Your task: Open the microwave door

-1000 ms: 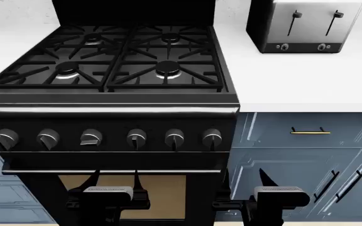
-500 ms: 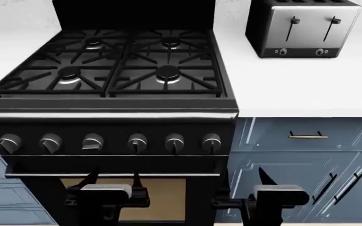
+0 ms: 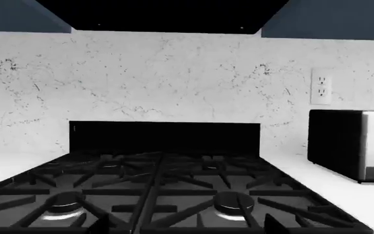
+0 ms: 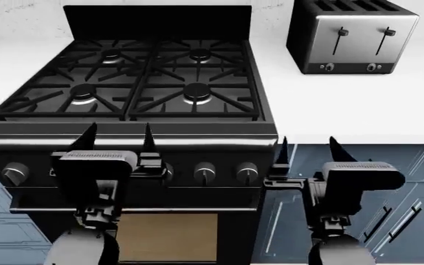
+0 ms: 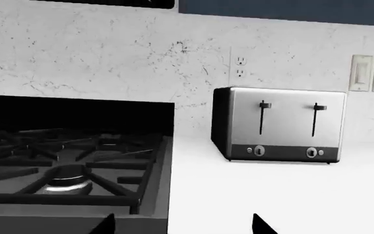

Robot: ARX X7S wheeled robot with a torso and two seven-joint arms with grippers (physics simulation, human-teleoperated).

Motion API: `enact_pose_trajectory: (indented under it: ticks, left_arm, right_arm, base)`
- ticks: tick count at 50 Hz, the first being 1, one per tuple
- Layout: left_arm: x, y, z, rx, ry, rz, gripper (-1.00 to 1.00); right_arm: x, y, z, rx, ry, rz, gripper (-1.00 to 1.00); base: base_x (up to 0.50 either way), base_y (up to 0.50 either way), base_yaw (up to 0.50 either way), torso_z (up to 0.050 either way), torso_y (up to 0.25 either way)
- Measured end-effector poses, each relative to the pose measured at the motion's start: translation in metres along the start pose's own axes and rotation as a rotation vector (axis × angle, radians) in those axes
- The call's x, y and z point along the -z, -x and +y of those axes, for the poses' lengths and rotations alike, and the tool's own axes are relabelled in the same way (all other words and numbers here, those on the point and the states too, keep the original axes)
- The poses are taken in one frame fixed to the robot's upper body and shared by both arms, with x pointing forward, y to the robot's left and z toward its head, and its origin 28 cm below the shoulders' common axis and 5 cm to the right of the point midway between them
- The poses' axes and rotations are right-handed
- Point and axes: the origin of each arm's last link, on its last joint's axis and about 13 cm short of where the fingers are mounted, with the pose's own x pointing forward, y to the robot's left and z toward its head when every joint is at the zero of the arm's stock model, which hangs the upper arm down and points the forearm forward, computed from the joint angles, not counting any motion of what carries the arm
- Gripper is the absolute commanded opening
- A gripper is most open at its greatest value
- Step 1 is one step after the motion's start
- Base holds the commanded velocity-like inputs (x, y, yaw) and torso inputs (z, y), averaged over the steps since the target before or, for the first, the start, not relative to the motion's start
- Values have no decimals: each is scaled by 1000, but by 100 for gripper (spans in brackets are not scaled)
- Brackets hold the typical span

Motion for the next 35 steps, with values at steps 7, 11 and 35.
enact_pose_trajectory:
  ticks: [7,11,35]
  left_arm:
    - [-41,-26,1,10,7,-117,100]
    - [-65,-38,2,15,8,-182,100]
    - [-170,-46,10,14,15,-464,100]
  right_arm:
    - [-47,-25,-9,8,42,-123,100]
    - [-74,-34,-13,10,67,-190,100]
    - [-198,-32,-26,12,144,-527,100]
  base:
    - [0,0,0,50,0]
    - [0,0,0,50,0]
    - [0,0,0,50,0]
